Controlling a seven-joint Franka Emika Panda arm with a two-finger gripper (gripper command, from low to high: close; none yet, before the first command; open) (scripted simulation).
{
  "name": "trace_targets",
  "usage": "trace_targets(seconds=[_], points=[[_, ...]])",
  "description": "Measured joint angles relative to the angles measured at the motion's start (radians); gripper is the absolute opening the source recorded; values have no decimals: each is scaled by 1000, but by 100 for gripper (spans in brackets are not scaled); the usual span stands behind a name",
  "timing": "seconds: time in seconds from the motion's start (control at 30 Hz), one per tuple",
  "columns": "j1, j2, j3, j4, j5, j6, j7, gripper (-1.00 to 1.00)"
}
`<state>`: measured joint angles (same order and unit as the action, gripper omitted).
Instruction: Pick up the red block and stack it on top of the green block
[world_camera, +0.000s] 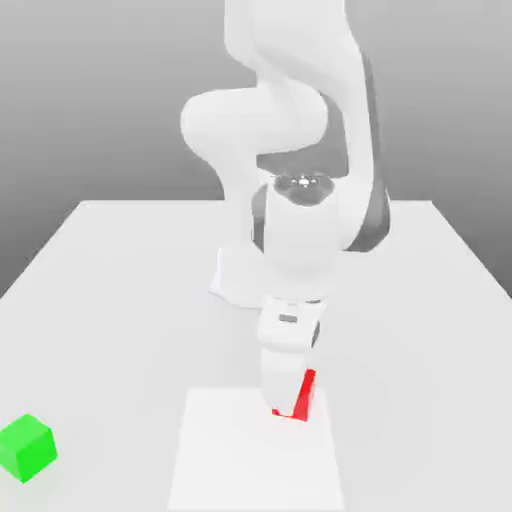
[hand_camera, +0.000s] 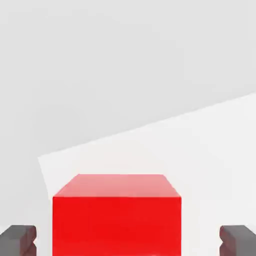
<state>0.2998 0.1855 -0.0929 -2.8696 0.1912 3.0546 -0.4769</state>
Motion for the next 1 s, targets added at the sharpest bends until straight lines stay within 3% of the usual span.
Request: trace_targets(seconds=[0.2,0.37,0.6,0.77,1.0], points=[[-8,5,8,1,3,2,-2,-100],[34,-106,-66,-12,-113,-91,78,-100],[-9,-257,-79,-26,-234,-233,185,-100],[-193,-180,-159,133,-223,-330,360,-100],[-368,-44,-282,384,-111,-452,572,-100]])
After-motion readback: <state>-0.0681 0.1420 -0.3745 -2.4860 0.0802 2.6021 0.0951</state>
